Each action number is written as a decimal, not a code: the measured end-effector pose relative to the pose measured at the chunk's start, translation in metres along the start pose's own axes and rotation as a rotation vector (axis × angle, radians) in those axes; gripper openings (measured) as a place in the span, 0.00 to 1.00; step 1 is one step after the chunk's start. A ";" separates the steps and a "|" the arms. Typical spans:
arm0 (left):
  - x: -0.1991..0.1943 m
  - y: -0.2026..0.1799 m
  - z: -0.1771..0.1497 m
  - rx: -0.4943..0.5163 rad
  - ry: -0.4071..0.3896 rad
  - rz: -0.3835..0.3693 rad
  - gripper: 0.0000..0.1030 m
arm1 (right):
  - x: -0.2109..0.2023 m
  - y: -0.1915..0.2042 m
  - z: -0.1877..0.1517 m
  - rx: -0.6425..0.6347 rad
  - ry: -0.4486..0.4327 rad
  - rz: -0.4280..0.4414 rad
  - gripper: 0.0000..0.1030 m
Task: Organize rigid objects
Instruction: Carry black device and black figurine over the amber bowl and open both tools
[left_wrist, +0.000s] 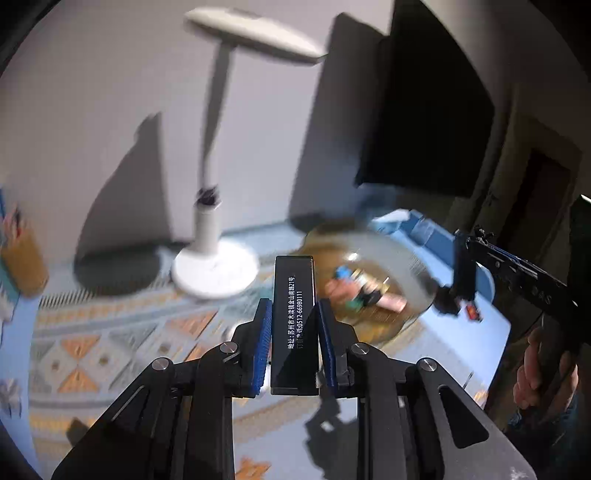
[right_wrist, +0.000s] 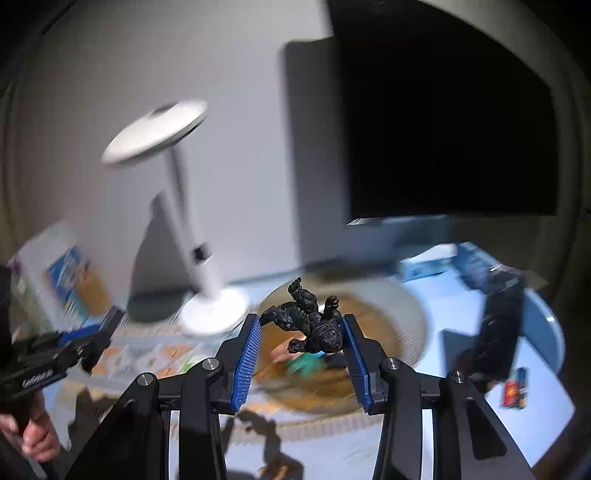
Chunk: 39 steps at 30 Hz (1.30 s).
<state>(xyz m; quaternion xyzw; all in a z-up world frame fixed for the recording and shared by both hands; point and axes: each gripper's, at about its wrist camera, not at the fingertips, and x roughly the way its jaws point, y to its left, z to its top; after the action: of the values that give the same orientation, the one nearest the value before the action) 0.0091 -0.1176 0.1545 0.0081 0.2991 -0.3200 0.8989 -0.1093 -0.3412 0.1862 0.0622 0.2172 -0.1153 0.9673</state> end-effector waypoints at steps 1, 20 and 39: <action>0.005 -0.006 0.008 0.003 -0.001 -0.005 0.21 | -0.001 -0.014 0.008 0.028 -0.014 -0.029 0.42; 0.206 -0.091 0.020 0.019 0.225 -0.099 0.21 | 0.141 -0.121 -0.017 0.170 0.270 -0.087 0.42; 0.163 -0.096 0.036 0.023 0.123 -0.070 0.46 | 0.108 -0.129 -0.007 0.187 0.208 -0.070 0.63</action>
<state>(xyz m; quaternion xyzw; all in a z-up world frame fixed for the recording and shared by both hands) 0.0729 -0.2938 0.1124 0.0279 0.3503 -0.3534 0.8670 -0.0499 -0.4857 0.1238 0.1561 0.3067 -0.1616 0.9249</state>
